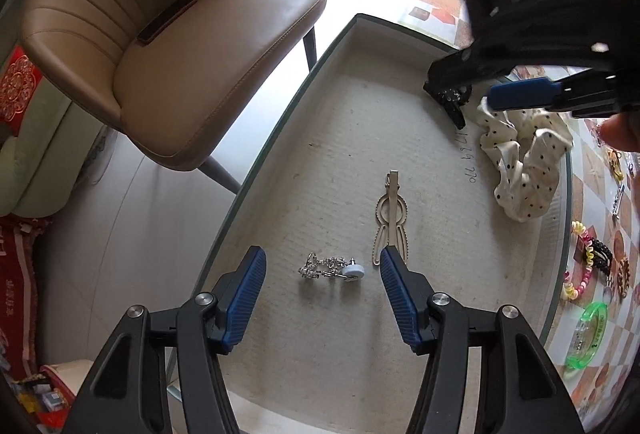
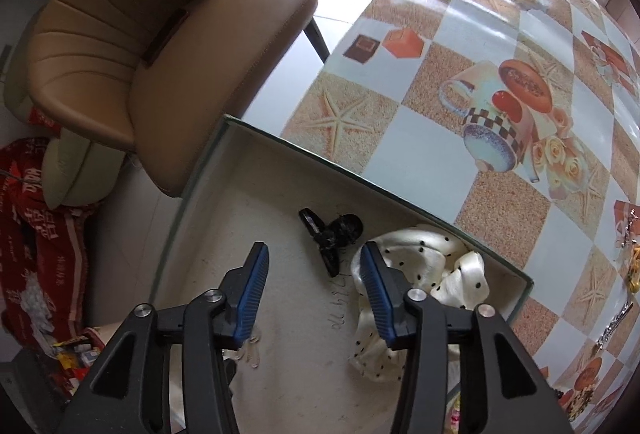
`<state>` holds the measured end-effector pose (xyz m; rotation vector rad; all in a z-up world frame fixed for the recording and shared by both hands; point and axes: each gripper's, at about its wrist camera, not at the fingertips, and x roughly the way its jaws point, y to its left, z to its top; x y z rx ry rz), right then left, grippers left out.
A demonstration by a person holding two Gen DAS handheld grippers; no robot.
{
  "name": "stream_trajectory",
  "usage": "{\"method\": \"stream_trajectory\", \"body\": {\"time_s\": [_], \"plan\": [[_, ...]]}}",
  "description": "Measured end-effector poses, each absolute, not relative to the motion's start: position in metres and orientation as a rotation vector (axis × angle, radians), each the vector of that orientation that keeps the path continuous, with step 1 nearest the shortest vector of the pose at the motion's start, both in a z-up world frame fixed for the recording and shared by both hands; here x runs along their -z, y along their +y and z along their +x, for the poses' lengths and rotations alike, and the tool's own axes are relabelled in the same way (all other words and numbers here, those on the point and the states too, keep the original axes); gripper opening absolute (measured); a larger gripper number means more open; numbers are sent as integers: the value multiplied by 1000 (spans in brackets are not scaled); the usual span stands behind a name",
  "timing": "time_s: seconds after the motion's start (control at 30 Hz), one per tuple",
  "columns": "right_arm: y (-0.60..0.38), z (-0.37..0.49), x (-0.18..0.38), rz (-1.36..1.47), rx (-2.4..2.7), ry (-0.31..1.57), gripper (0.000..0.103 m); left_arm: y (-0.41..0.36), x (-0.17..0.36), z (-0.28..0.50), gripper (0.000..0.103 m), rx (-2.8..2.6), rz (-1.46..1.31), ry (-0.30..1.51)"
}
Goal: Organize jewelry
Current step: 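Carry both clips over the white box and open both tools to drop them, then move both open tools back toward the green bangle and beaded bracelet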
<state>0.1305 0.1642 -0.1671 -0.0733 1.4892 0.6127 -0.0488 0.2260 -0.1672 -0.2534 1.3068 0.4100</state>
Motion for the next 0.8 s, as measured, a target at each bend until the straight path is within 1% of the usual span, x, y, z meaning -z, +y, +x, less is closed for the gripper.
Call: {"method": "stream_trajectory", "body": {"time_s": [0.07, 0.1, 0.13, 0.17, 0.3, 0.7, 0.73, 0.8], "plan": [[159, 129, 156, -51, -620, 1476, 59, 225, 164, -48, 63, -411, -255, 1308], [157, 129, 152, -41, -622, 1470, 61, 224, 161, -48, 66, -411, -252, 1309], [153, 128, 147, -27, -625, 1464, 64, 224, 162, -49, 86, -411, -249, 1309], [150, 125, 141, -15, -625, 1459, 66, 224, 160, -50, 102, -420, -241, 1305], [127, 120, 124, 35, -610, 1446, 79, 222, 150, -52, 103, -427, -216, 1283], [14, 97, 109, 204, -429, 1465, 81, 189, 117, -35, 103, -319, -105, 1279], [1, 94, 107, 221, -411, 1462, 85, 185, 116, -32, 103, -307, -92, 1277], [-19, 90, 105, 246, -375, 1445, 97, 172, 110, -25, 103, -281, -67, 1271]]}}
